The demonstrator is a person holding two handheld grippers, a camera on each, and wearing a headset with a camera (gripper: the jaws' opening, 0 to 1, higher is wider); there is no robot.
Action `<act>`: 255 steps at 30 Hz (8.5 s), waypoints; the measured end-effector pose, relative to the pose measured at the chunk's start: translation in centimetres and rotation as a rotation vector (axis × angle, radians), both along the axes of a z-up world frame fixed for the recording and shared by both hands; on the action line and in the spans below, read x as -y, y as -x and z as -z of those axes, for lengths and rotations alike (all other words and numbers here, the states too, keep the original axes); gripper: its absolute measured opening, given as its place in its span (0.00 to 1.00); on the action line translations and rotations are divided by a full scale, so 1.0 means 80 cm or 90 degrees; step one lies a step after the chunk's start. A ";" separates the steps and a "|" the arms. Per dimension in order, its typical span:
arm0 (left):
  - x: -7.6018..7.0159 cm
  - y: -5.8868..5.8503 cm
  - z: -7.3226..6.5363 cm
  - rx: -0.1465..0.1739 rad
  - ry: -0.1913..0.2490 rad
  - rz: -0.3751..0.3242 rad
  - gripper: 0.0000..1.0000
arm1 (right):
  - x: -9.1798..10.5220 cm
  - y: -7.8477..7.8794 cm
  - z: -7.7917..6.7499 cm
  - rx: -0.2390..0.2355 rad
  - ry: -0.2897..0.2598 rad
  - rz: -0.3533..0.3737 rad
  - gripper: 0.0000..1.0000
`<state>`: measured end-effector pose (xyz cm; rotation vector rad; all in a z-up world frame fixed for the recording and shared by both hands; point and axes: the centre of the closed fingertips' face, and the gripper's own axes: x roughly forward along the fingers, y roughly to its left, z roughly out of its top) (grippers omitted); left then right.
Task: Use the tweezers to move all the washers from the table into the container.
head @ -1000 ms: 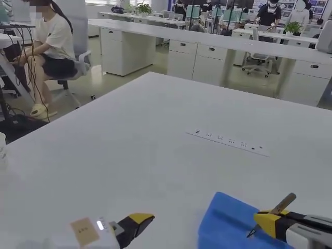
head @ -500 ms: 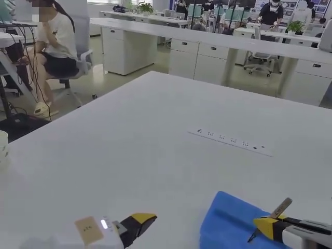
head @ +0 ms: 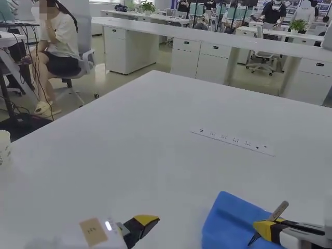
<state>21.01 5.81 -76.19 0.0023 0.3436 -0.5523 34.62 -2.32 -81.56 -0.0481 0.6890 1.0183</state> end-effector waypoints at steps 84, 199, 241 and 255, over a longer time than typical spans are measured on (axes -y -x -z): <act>0.003 0.003 0.007 -0.015 -0.013 0.013 0.78 | 0.003 0.105 -0.011 0.002 -0.053 -0.057 0.04; 0.004 0.001 -0.004 0.006 0.015 0.012 0.79 | -0.018 0.016 -0.046 0.036 -0.103 -0.007 0.03; 0.006 0.002 0.003 -0.009 0.003 0.020 0.77 | -0.031 -0.004 0.013 0.031 -0.013 -0.044 0.03; 0.004 0.001 0.004 -0.010 -0.001 0.017 0.77 | -0.024 -0.003 -0.016 0.053 -0.050 -0.028 0.04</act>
